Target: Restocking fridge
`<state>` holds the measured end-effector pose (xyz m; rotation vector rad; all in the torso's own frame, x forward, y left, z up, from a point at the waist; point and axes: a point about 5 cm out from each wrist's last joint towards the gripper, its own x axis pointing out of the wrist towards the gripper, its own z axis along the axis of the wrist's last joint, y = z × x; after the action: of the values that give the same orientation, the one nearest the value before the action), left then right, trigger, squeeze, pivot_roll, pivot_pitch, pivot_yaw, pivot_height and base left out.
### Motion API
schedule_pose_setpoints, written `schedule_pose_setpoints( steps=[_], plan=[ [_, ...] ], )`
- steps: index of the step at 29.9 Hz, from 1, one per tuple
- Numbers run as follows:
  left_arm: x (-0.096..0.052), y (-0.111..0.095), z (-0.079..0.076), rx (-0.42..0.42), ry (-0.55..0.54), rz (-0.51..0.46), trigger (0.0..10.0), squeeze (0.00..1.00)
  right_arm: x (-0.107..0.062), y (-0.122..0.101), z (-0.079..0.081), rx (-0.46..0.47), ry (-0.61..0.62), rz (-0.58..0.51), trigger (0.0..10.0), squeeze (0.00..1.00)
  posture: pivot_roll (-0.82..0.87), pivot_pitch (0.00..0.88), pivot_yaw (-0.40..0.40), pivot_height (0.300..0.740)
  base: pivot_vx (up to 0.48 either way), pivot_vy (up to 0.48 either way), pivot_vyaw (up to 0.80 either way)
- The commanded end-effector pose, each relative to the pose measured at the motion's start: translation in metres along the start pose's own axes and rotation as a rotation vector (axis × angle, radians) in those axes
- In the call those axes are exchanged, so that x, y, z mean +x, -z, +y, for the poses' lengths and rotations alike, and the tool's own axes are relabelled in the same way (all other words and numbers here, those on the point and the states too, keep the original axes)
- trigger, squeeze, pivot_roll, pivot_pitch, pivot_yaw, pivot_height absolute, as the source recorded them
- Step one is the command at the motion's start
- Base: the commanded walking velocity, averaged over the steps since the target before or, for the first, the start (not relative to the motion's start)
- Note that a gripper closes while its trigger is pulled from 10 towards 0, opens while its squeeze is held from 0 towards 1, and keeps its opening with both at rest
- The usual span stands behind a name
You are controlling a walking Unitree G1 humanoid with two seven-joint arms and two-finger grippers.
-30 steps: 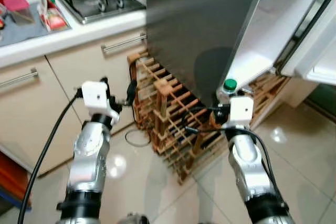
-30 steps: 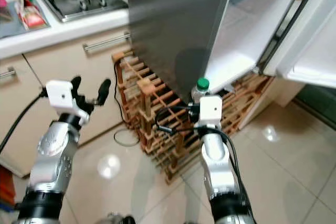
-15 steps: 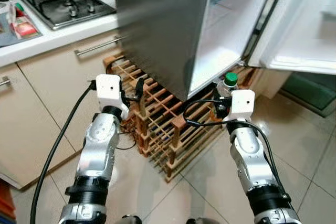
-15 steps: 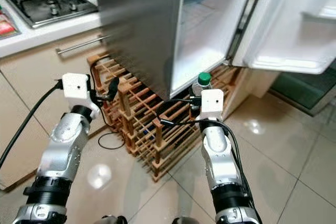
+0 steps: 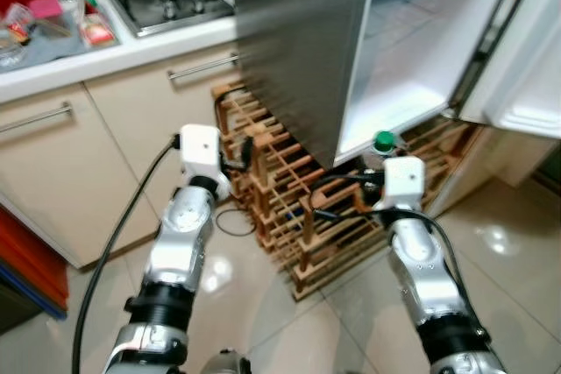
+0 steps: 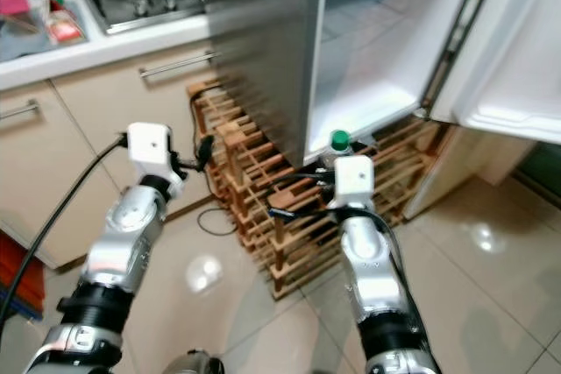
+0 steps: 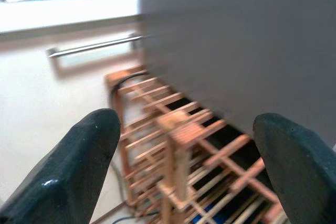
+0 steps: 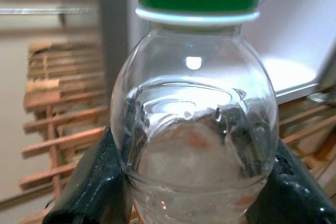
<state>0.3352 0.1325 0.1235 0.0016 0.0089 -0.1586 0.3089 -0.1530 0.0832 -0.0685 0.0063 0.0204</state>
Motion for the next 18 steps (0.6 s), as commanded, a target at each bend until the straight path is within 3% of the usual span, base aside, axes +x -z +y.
schedule_pose_setpoints(
  steps=[1,8,18],
  plan=[
    [-0.0016,0.005,0.0077,0.01,-0.026,0.019,10.0,0.0,0.0015,-0.0034,0.0108,-0.003,-0.033,-0.011,10.0,0.0,-0.13,0.0,0.026,0.74,0.0,0.0,0.0],
    [0.0009,0.0059,0.0053,0.02,-0.02,0.021,10.0,0.0,0.002,-0.0033,0.0108,-0.016,-0.034,-0.016,10.0,0.0,-0.14,0.0,0.025,0.74,0.0,0.0,0.0],
    [0.0043,0.0066,0.0043,-0.001,-0.001,0.025,10.0,0.0,0.0027,-0.0011,0.0091,-0.036,-0.025,-0.014,10.0,0.0,-0.14,0.0,0.035,0.74,0.0,-0.48,0.0]
  ],
)
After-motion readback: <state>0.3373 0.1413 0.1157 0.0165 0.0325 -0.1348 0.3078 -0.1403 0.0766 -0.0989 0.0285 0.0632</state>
